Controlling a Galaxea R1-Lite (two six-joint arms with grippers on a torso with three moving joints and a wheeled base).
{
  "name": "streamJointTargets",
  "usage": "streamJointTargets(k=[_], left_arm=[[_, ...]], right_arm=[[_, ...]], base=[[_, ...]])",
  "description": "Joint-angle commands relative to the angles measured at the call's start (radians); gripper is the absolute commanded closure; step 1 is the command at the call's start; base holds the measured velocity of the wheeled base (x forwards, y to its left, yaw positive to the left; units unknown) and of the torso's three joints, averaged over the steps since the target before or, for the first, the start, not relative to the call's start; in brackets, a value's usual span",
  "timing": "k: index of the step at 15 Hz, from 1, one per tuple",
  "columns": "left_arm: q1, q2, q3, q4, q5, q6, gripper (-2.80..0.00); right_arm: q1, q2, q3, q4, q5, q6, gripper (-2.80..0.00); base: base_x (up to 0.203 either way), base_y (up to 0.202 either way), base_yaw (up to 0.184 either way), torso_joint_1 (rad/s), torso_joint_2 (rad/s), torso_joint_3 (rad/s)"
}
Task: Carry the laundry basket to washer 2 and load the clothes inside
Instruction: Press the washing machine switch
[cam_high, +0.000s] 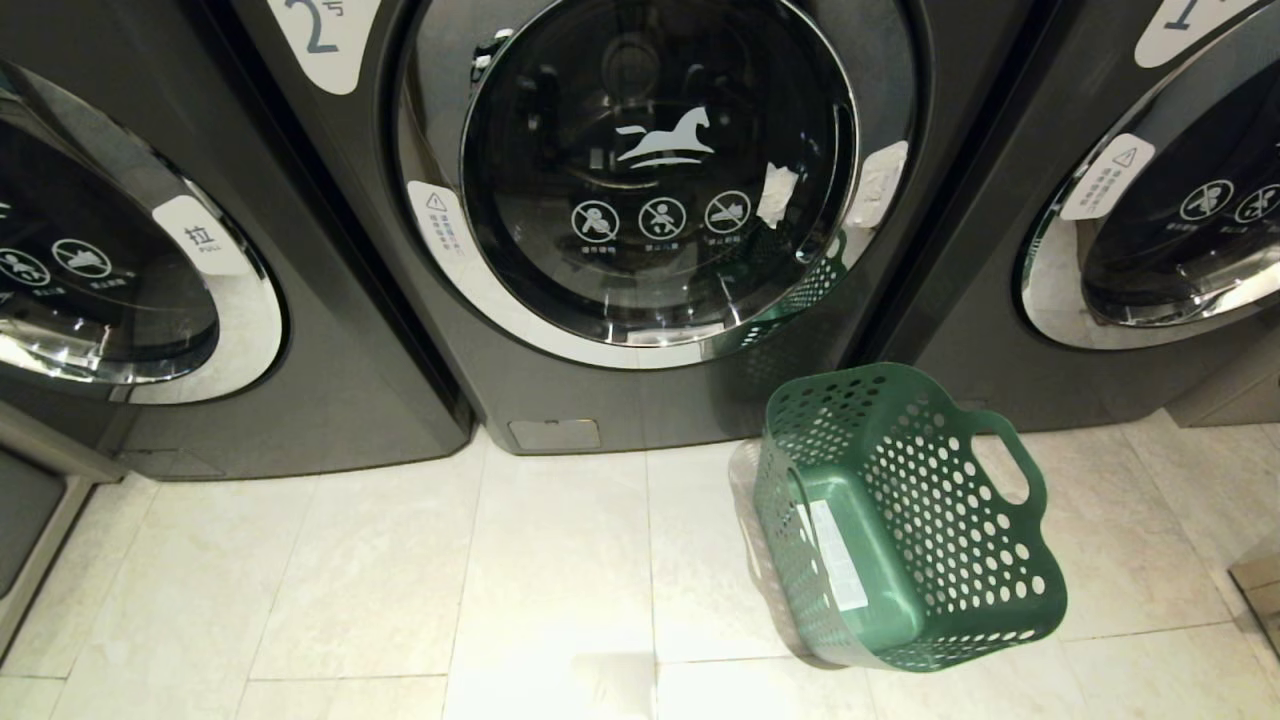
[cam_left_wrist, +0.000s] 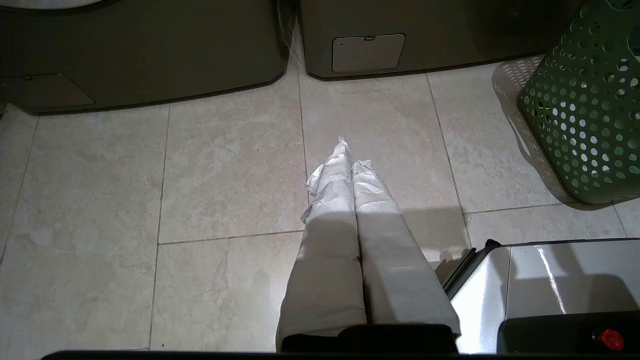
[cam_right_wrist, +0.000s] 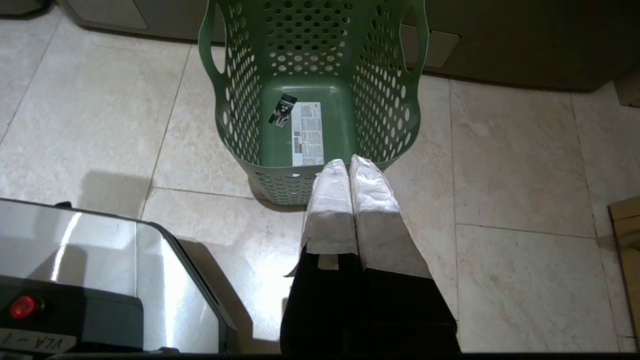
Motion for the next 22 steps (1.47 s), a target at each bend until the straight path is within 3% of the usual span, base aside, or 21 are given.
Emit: streamJointTargets(k=[1, 4, 7, 13, 22], left_arm=[[-0.001, -0.010, 0.004, -0.004, 0.002, 0.008, 0.00], [0.000, -0.010, 0.007, -0.007, 0.005, -0.003, 0.00], [0.000, -0.010, 0.007, -0.007, 0.005, -0.021, 0.00], [0.000, -0.010, 0.007, -0.007, 0.003, -0.013, 0.00], [0.000, -0.010, 0.007, -0.007, 0.013, -0.020, 0.00]], right_arm=[[0.000, -0.004, 0.004, 0.006, -0.025, 0.020, 0.00], [0.000, -0.004, 0.017, -0.027, -0.053, 0.013, 0.00], [0.001, -0.004, 0.042, -0.098, -0.014, -0.087, 0.00], [0.000, -0.004, 0.064, -0.156, -0.009, -0.083, 0.00], [0.001, -0.004, 0.064, -0.156, -0.006, -0.086, 0.00]], base=[[0.000, 0.000, 0.000, 0.000, 0.00, 0.000], [0.000, 0.000, 0.000, 0.000, 0.00, 0.000], [0.000, 0.000, 0.000, 0.000, 0.00, 0.000], [0.000, 0.000, 0.000, 0.145, -0.10, -0.111], [0.000, 0.000, 0.000, 0.166, -0.52, -0.209]])
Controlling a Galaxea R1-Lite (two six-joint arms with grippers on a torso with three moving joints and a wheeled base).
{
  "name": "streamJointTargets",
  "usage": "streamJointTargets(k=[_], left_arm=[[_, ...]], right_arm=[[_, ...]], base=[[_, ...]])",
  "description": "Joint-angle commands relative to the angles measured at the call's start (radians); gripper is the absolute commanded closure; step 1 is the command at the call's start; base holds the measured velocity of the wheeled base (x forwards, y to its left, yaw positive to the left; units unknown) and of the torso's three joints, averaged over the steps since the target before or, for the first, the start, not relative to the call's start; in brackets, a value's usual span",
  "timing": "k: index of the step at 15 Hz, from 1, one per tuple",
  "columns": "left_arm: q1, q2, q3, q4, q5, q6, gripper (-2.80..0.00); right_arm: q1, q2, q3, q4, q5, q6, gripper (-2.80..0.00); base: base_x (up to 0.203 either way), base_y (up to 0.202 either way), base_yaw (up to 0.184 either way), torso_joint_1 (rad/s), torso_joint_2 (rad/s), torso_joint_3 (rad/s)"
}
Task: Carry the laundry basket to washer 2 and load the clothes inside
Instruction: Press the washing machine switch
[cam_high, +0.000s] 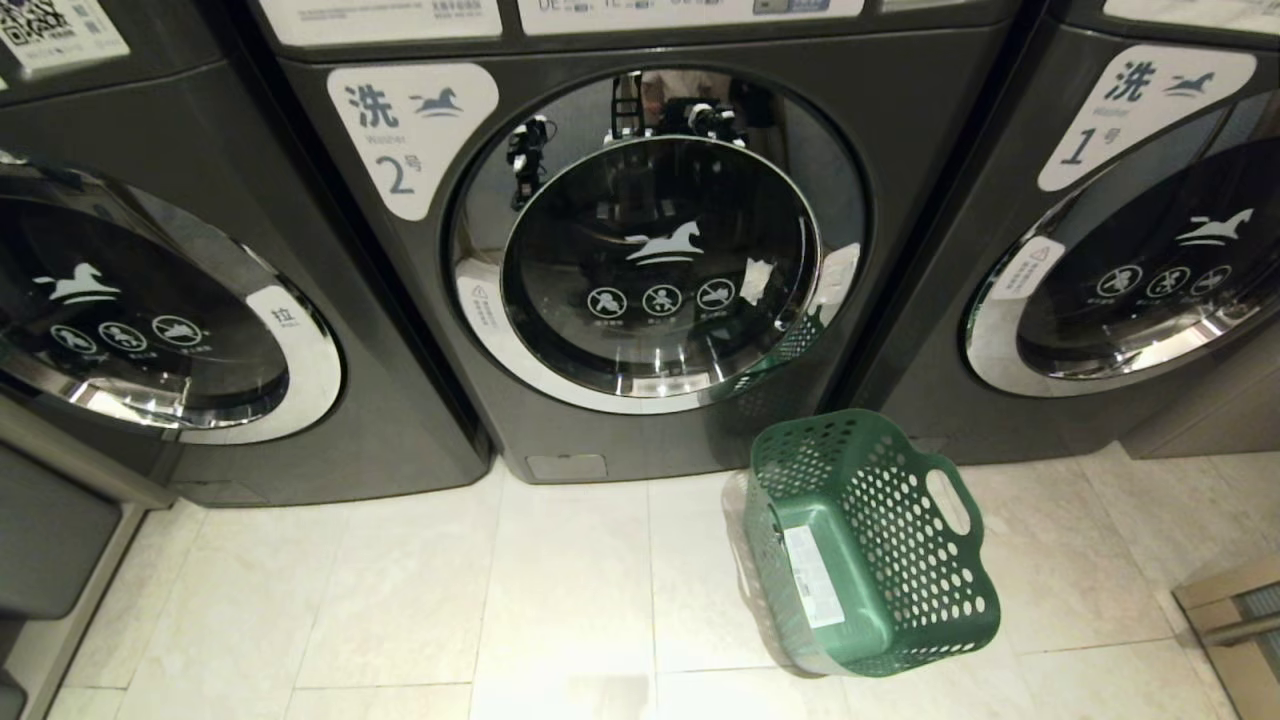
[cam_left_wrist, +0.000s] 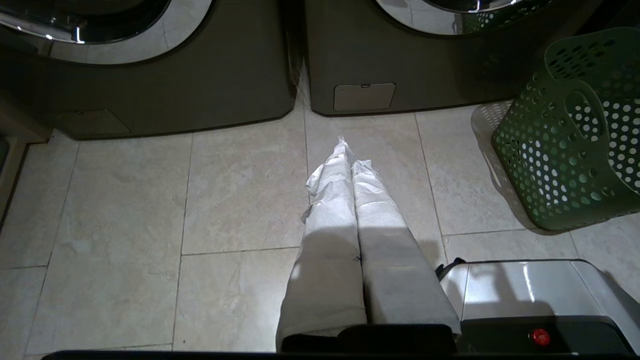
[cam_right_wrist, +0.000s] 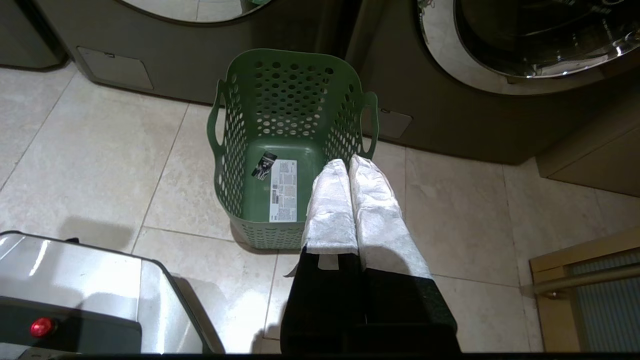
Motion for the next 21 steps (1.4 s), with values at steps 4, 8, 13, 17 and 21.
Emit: streamJointTargets(k=[4, 8, 13, 17, 21], left_arm=[[0.000, 0.002, 0.000, 0.000, 0.000, 0.000, 0.00], [0.000, 0.002, 0.000, 0.000, 0.000, 0.000, 0.00], [0.000, 0.002, 0.000, 0.000, 0.000, -0.001, 0.00], [0.000, 0.002, 0.000, -0.001, 0.000, -0.001, 0.00], [0.000, 0.002, 0.000, 0.000, 0.000, 0.000, 0.00]], right_arm=[[0.000, 0.004, 0.000, 0.001, 0.001, -0.002, 0.00], [0.000, 0.004, 0.000, 0.002, -0.002, -0.001, 0.00], [0.000, 0.004, 0.000, 0.002, -0.004, 0.001, 0.00], [0.000, 0.004, 0.000, 0.002, -0.004, 0.001, 0.00], [0.000, 0.004, 0.000, 0.002, -0.002, -0.001, 0.00]], base=[[0.000, 0.000, 0.000, 0.278, -0.48, -0.233], [0.000, 0.000, 0.000, 0.310, -0.50, -0.248], [0.000, 0.000, 0.000, 0.275, -0.53, -0.257], [0.000, 0.000, 0.000, 0.283, -0.56, -0.276], [0.000, 0.000, 0.000, 0.225, -0.45, -0.222]])
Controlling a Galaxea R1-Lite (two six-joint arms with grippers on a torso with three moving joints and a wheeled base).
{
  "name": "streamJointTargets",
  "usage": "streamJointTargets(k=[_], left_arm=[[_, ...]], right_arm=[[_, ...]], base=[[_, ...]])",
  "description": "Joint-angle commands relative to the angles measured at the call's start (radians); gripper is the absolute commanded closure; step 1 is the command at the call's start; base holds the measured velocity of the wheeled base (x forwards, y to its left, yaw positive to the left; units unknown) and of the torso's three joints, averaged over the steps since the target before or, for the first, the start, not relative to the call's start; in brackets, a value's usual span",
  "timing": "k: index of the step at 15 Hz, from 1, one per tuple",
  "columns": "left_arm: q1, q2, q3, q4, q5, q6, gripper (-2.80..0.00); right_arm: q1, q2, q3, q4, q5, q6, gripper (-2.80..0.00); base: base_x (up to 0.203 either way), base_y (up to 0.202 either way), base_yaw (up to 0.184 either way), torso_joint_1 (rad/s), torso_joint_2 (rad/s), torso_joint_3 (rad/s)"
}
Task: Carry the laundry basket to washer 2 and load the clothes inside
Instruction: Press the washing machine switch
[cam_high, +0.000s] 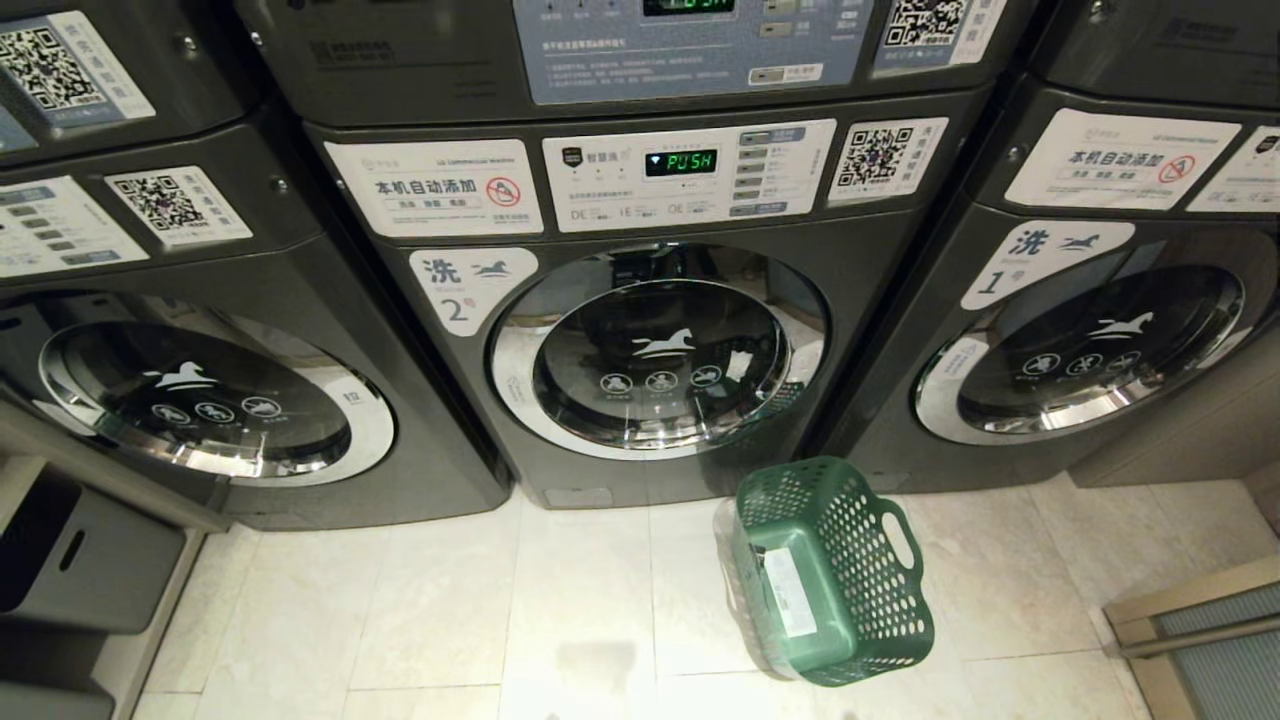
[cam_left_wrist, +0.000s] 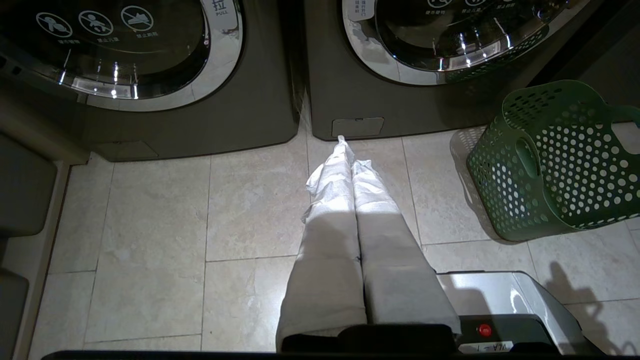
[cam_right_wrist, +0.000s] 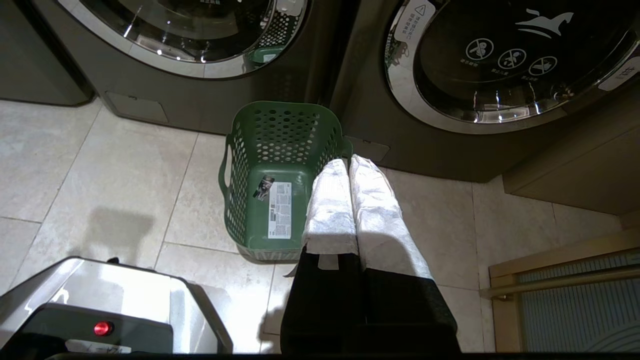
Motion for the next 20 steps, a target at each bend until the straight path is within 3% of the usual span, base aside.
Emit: streamJointTargets(k=[1, 6, 9, 12, 15, 17, 20], left_arm=[[0.000, 0.002, 0.000, 0.001, -0.001, 0.001, 0.00], [0.000, 0.002, 0.000, 0.001, -0.008, 0.020, 0.00], [0.000, 0.002, 0.000, 0.001, -0.010, 0.023, 0.00], [0.000, 0.002, 0.000, 0.001, -0.010, 0.019, 0.00], [0.000, 0.002, 0.000, 0.001, -0.002, -0.005, 0.00], [0.000, 0.002, 0.000, -0.001, -0.001, -0.019, 0.00], [-0.001, 0.002, -0.001, -0.001, 0.000, -0.023, 0.00]], right_arm=[[-0.001, 0.002, 0.000, 0.000, 0.002, -0.003, 0.00], [0.000, 0.002, -0.027, -0.011, 0.007, -0.016, 0.00], [-0.001, 0.055, -0.283, 0.055, 0.040, -0.018, 0.00], [-0.001, 0.344, -0.503, 0.115, 0.103, 0.027, 0.00], [0.000, 0.679, -0.620, 0.109, 0.277, 0.064, 0.00], [0.009, 0.889, -0.642, 0.024, 0.358, 0.072, 0.00], [0.056, 1.198, -0.676, -0.208, 0.371, 0.078, 0.00]], base=[[0.000, 0.000, 0.000, 0.047, -0.09, -0.056], [0.000, 0.000, 0.000, 0.005, -0.01, -0.004], [0.000, 0.000, 0.000, 0.000, 0.00, 0.000], [0.000, 0.000, 0.000, 0.000, 0.00, 0.000], [0.000, 0.000, 0.000, 0.000, 0.00, 0.000], [0.000, 0.000, 0.000, 0.000, 0.00, 0.000], [0.000, 0.000, 0.000, 0.000, 0.00, 0.000]])
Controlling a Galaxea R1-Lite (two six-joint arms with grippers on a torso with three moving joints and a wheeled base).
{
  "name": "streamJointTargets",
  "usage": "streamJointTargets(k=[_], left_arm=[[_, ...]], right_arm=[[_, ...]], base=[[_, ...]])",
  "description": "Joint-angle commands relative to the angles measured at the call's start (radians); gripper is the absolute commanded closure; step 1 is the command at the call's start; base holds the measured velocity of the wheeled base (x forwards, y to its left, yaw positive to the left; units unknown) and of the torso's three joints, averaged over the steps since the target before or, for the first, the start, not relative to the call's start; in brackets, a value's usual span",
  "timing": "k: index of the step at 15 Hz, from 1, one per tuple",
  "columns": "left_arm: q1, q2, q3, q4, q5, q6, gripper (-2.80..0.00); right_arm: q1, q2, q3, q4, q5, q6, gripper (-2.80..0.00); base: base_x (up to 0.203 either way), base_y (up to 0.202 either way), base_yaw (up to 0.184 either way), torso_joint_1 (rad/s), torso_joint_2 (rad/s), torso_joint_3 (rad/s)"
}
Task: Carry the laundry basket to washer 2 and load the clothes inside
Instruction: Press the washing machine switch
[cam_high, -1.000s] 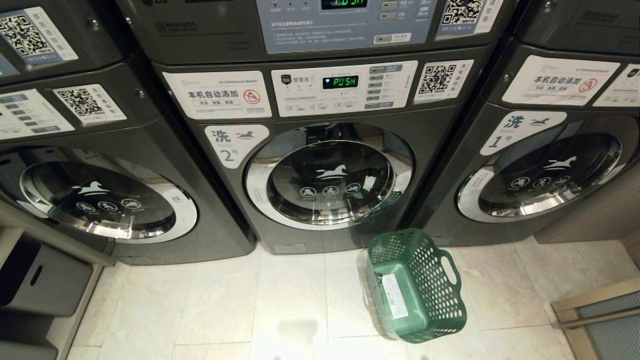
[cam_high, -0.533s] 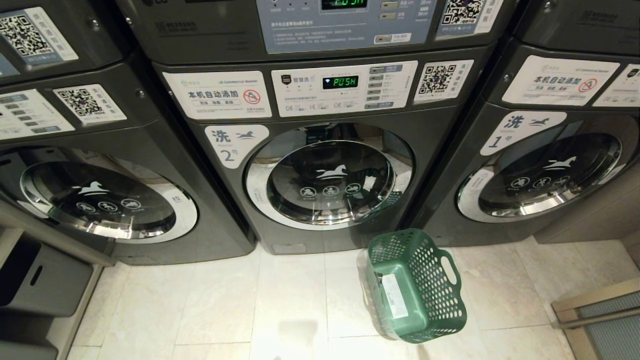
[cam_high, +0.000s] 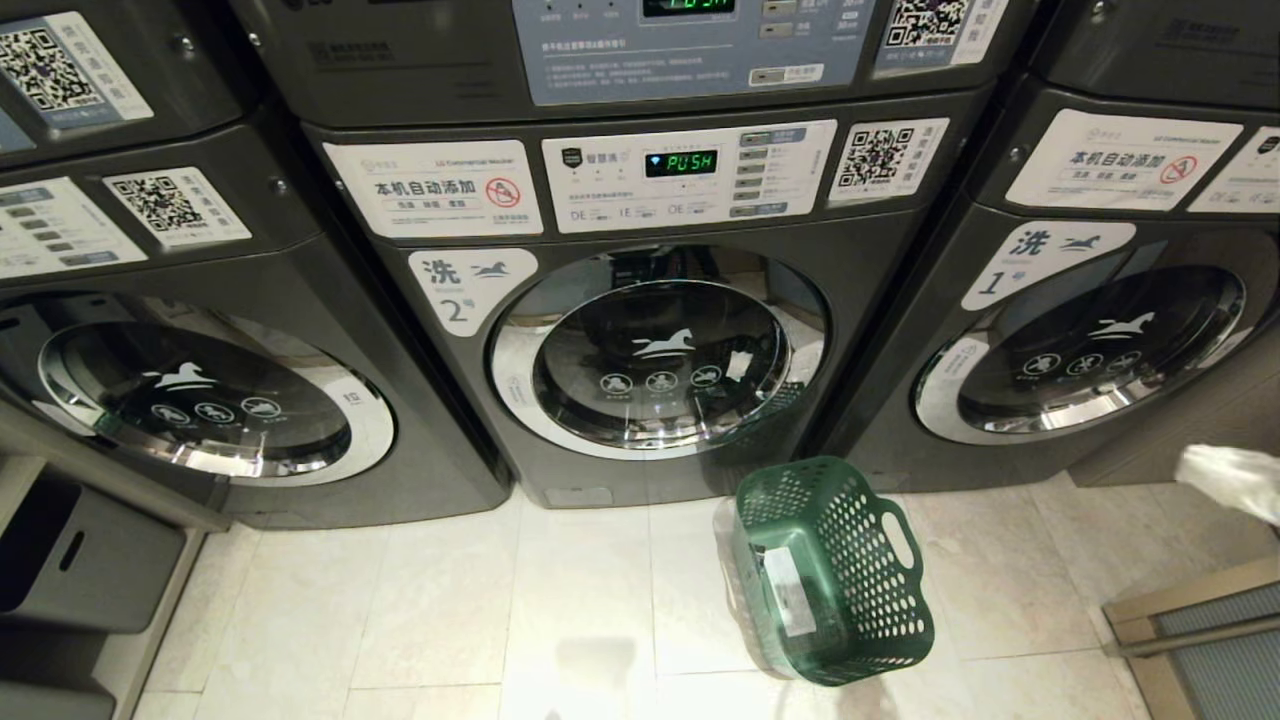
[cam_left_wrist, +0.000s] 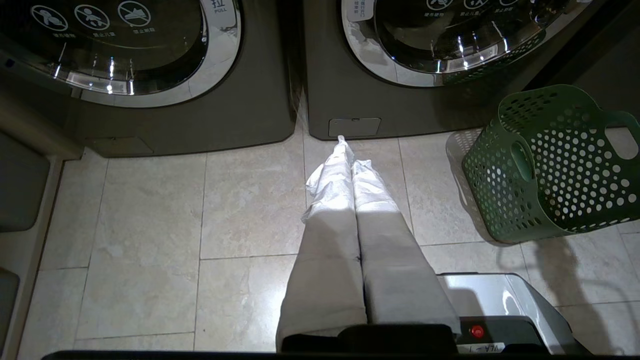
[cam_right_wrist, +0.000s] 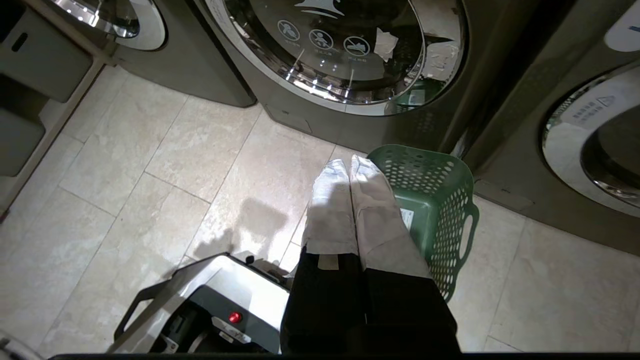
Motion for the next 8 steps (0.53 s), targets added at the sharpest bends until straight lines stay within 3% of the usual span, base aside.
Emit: streamJointTargets(k=[1, 5, 8], left_arm=[[0.000, 0.002, 0.000, 0.000, -0.001, -0.001, 0.00], [0.000, 0.002, 0.000, 0.000, -0.001, -0.001, 0.00], [0.000, 0.002, 0.000, 0.002, -0.001, -0.001, 0.00]], right_arm=[[0.056, 0.358, -0.043, -0.175, -0.016, 0.003, 0.00], [0.161, 0.666, -0.223, -0.416, -0.084, 0.010, 0.00], [0.197, 0.786, -0.414, -0.473, -0.173, 0.022, 0.00]], base=[[0.000, 0.000, 0.000, 0.000, 0.00, 0.000], [0.000, 0.000, 0.000, 0.000, 0.00, 0.000], [0.000, 0.000, 0.000, 0.000, 0.00, 0.000]])
